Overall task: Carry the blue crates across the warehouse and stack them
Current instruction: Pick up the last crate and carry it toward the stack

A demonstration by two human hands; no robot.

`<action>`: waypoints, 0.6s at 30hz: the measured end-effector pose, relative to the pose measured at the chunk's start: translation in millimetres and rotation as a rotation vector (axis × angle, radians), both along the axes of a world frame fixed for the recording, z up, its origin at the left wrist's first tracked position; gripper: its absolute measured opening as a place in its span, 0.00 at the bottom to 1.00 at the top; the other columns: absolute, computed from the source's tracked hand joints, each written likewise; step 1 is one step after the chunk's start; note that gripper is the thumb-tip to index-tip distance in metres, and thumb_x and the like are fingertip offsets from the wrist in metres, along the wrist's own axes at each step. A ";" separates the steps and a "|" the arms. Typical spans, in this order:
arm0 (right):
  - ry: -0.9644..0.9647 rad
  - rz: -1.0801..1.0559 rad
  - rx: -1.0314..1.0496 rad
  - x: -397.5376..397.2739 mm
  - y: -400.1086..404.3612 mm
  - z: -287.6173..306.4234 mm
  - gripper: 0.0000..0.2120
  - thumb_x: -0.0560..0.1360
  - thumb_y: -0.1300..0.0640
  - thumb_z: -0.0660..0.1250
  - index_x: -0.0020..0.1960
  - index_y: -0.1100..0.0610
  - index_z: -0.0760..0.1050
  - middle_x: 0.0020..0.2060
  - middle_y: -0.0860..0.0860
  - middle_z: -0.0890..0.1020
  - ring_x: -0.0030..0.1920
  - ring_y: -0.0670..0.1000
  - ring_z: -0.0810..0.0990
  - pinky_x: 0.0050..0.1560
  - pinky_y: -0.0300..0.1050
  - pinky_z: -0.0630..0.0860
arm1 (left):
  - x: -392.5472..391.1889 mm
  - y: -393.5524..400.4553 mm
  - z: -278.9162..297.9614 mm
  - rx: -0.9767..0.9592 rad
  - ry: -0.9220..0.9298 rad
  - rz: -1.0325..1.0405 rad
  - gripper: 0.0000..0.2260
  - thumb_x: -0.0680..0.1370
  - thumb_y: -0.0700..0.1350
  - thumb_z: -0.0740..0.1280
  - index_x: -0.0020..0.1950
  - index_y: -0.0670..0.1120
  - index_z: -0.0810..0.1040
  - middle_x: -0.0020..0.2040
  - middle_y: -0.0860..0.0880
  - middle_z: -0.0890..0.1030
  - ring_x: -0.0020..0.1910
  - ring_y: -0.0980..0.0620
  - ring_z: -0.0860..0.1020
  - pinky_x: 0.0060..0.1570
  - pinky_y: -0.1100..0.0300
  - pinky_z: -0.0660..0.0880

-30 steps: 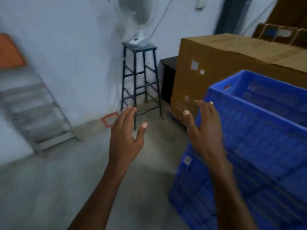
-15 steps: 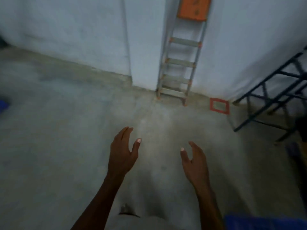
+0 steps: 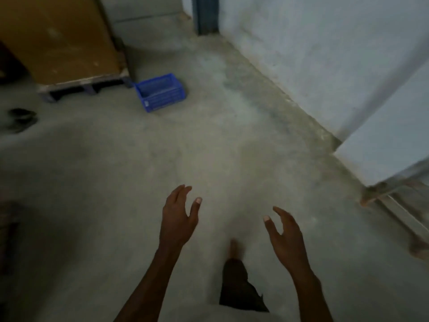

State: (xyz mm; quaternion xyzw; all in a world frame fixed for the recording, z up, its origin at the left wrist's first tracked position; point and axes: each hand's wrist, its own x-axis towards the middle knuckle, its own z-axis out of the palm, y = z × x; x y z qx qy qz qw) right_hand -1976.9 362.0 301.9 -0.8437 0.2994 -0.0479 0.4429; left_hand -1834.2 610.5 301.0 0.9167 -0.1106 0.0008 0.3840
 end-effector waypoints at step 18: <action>0.017 0.565 -0.043 598.6 -48.3 -6.7 0.26 0.79 0.40 0.62 0.73 0.49 0.69 0.71 0.48 0.71 0.71 0.47 0.68 0.70 0.43 0.64 | 433.0 -4.2 -5.6 0.052 0.069 0.389 0.20 0.82 0.55 0.63 0.71 0.48 0.75 0.73 0.46 0.72 0.72 0.46 0.69 0.69 0.44 0.69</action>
